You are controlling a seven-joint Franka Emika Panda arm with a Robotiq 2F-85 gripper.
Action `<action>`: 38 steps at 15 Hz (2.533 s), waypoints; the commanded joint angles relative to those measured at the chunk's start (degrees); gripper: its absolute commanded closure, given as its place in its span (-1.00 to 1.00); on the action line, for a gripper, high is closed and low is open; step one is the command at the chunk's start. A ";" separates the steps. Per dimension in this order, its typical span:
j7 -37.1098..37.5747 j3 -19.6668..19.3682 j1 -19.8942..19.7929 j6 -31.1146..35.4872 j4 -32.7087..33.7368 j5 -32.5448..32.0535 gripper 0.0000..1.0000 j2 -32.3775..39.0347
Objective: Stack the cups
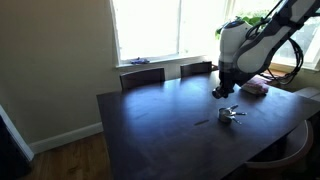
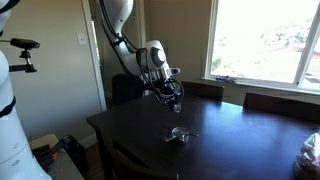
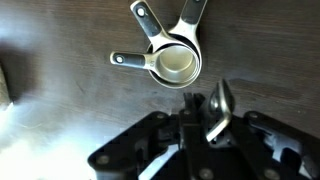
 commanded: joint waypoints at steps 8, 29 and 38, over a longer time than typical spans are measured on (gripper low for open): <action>11.36 -6.13 3.34 0.88 -1.15 -14.14 0.90 -0.19; 36.44 2.04 0.48 -14.13 8.20 -35.91 0.90 16.66; 40.22 5.08 0.34 -22.06 11.43 -40.60 0.92 19.82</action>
